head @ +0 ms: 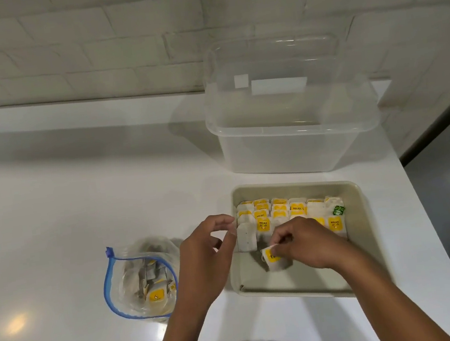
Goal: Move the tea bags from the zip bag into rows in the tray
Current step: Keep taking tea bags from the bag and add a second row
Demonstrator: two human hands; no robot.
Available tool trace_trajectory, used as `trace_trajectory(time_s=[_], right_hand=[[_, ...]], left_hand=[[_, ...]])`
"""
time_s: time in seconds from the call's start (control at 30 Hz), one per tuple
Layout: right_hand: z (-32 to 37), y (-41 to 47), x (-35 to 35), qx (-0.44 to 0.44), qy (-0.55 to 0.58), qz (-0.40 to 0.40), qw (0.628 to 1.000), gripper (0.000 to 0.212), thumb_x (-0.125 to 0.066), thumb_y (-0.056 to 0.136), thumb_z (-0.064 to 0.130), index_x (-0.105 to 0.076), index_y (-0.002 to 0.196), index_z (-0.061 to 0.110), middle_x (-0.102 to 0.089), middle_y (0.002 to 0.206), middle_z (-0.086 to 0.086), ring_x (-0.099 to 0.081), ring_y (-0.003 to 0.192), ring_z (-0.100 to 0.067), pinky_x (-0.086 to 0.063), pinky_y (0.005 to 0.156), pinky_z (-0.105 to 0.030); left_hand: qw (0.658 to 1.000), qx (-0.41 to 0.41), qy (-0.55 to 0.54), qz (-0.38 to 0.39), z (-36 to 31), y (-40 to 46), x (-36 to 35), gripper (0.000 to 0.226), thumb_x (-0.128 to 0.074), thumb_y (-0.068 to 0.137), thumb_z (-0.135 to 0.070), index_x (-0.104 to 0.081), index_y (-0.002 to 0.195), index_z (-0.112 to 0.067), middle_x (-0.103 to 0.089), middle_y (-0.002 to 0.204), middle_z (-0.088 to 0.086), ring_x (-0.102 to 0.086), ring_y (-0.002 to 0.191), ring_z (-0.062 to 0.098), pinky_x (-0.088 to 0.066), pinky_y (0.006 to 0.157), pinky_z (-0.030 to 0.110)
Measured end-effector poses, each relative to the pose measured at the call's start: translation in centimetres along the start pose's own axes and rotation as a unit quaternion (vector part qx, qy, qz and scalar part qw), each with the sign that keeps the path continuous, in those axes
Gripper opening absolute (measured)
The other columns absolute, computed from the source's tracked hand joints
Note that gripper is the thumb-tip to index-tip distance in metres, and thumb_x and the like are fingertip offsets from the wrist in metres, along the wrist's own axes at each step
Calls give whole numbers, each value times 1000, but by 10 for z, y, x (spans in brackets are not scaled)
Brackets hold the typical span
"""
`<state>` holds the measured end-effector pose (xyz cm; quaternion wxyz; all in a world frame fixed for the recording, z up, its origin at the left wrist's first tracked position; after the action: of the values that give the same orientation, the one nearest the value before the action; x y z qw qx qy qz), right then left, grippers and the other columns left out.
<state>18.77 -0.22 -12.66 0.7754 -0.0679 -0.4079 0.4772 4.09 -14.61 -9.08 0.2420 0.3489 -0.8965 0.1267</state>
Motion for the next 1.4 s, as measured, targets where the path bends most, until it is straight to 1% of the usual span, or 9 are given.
trace_trajectory(time_s=[0.2,0.37,0.57,0.97,1.1,1.17,1.23,1.33,1.4], right_hand=[[-3,21,-14,-52,-52,-58,996,6,-71,86,24,-76,83,24,-71,84,8,-63,83,-11,-48,67,-23],[-6,31,-15,-67,-75,-101,990,14,-69,85,27,-67,71,29,-72,83,7,-66,85,-16,-55,75,-30],[-8,35,-14,-71,-67,-112,989,17,-67,84,28,-65,67,27,-69,71,10,-65,79,-13,-52,69,-28],[-7,39,-15,-54,-70,-141,986,17,-62,86,29,-58,69,29,-68,77,8,-64,84,-18,-55,72,-34],[-9,35,-14,-44,-75,-154,984,3,-63,88,29,-60,87,28,-68,92,7,-62,93,-20,-51,74,-31],[-10,29,-11,-39,-84,-175,980,7,-61,91,27,-58,97,26,-66,97,4,-60,96,-23,-45,71,-30],[-11,21,-10,-37,-107,-192,975,1,-57,93,27,-57,94,26,-66,94,3,-59,94,-23,-42,67,-30],[-12,7,-18,-28,-160,-177,971,14,-49,92,26,-62,87,26,-68,90,5,-62,89,-21,-47,65,-30],[-11,0,-27,-19,-166,-146,975,21,-49,93,31,-69,95,30,-69,94,6,-64,90,-20,-51,69,-30]], left_hand=[[1000,8,-4,17,2,-2,-1,17,-69,92,-22,-68,100,-37,-68,97,-29,-64,73,7,-44,68,8],[1000,7,-3,28,4,-2,-1,18,-69,92,-23,-68,100,-39,-68,96,-30,-65,75,3,-47,68,11],[1000,6,-6,28,6,-1,-1,17,-69,92,-23,-68,99,-39,-68,96,-28,-65,74,5,-48,67,13],[999,13,-20,30,6,-2,-2,15,-70,91,-23,-70,98,-36,-70,94,-24,-65,73,6,-45,64,12],[999,14,-20,31,5,-2,-2,14,-70,91,-23,-70,99,-35,-70,94,-24,-65,72,5,-45,64,12],[999,14,-23,31,6,-2,-2,14,-70,92,-23,-70,99,-35,-70,94,-23,-64,71,5,-44,63,12],[999,13,-22,32,6,-2,-2,15,-70,92,-23,-70,99,-36,-70,95,-23,-64,71,5,-45,63,12],[999,7,-12,32,6,-2,-2,15,-69,92,-23,-70,99,-36,-69,95,-25,-64,73,5,-45,64,12],[1000,6,-10,29,6,-2,-2,15,-69,92,-23,-70,100,-36,-69,95,-25,-64,73,5,-45,65,12]])
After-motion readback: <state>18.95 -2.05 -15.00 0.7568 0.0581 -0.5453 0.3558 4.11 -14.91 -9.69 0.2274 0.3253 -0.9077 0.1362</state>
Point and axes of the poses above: each hand's wrist, its own y-axis towards the middle knuckle, its own x-axis out of the back of the hand, z = x × y, the point moved 4 cm from there along y, towards the middle knuckle
